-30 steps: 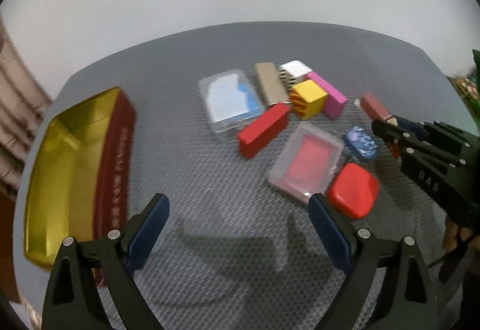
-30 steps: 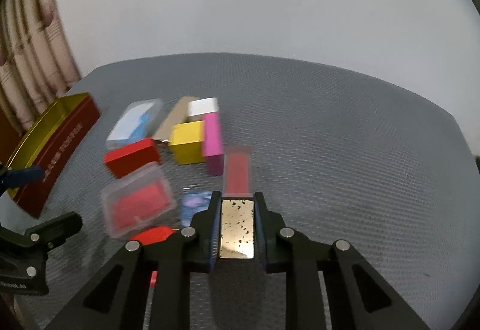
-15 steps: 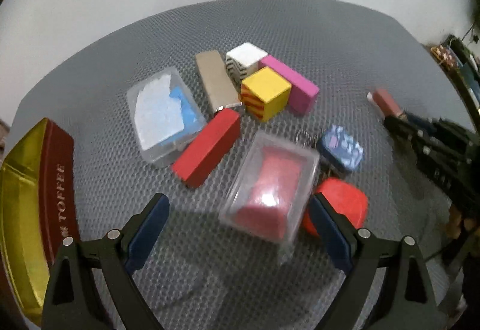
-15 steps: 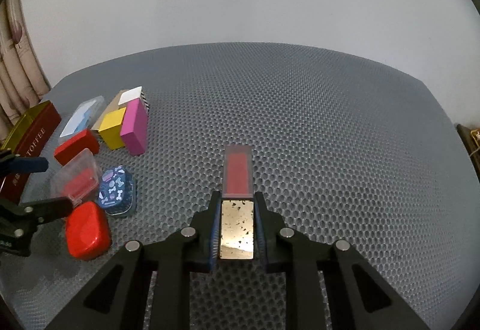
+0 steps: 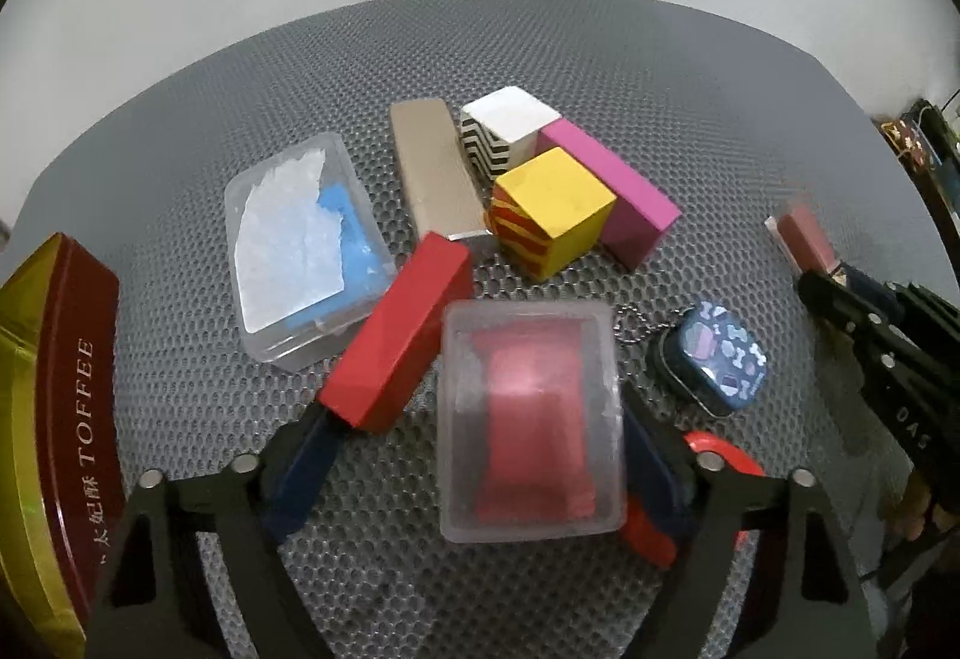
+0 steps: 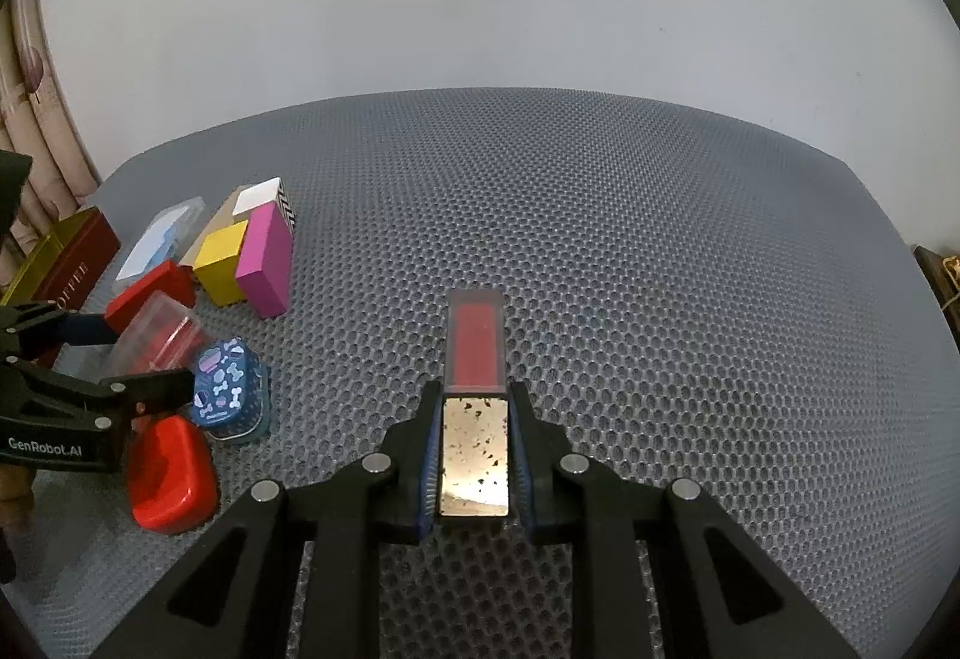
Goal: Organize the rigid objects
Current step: 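Grasp the clear box with red inside with the left gripper, then carry the clear box with the left gripper over the gold tin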
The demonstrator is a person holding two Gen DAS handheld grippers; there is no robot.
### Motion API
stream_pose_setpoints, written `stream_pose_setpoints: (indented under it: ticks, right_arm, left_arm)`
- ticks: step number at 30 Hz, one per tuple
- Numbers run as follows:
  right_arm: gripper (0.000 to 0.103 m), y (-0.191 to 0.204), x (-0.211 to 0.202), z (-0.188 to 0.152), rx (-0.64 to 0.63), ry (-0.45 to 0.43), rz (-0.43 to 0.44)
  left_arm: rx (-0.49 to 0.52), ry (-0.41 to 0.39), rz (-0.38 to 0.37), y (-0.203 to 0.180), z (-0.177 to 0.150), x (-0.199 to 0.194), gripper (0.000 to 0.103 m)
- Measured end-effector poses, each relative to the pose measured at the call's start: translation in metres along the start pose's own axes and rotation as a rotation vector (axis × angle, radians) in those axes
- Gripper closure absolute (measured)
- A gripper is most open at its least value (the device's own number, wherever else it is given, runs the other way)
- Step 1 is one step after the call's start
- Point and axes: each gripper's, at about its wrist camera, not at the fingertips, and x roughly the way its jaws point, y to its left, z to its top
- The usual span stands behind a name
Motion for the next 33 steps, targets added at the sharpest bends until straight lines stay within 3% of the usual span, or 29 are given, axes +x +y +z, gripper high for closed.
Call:
stream_pose_setpoints:
  ticks: [1, 3, 22, 26, 29, 31, 33]
  right_arm:
    - [0.082, 0.002, 0.001, 0.001, -0.001, 0.001, -0.001]
    - [0.082, 0.004, 0.003, 0.001, -0.003, 0.001, -0.004]
    - [0.083, 0.03, 0.016, 0.002, -0.025, 0.004, -0.032]
    - [0.083, 0.017, 0.003, -0.003, -0.027, 0.003, -0.034]
    - [0.083, 0.013, -0.001, -0.008, -0.026, 0.002, -0.033]
    - [0.082, 0.013, 0.0, -0.009, -0.027, 0.002, -0.033]
    - [0.082, 0.012, 0.0, -0.008, -0.027, 0.002, -0.033]
  left_arm:
    - [0.002, -0.007, -0.01, -0.002, -0.001, -0.003, 0.038]
    - [0.011, -0.007, -0.005, -0.005, 0.0, -0.005, 0.04]
    - [-0.036, -0.011, -0.023, 0.007, -0.002, -0.033, 0.04]
    - [-0.041, -0.019, -0.035, 0.013, 0.005, -0.037, 0.04]
    - [-0.053, -0.023, -0.06, 0.009, -0.001, -0.055, 0.04]
    - [-0.054, -0.029, -0.071, -0.01, 0.003, -0.046, 0.04]
    - [-0.058, -0.041, -0.077, -0.007, -0.014, -0.056, 0.04]
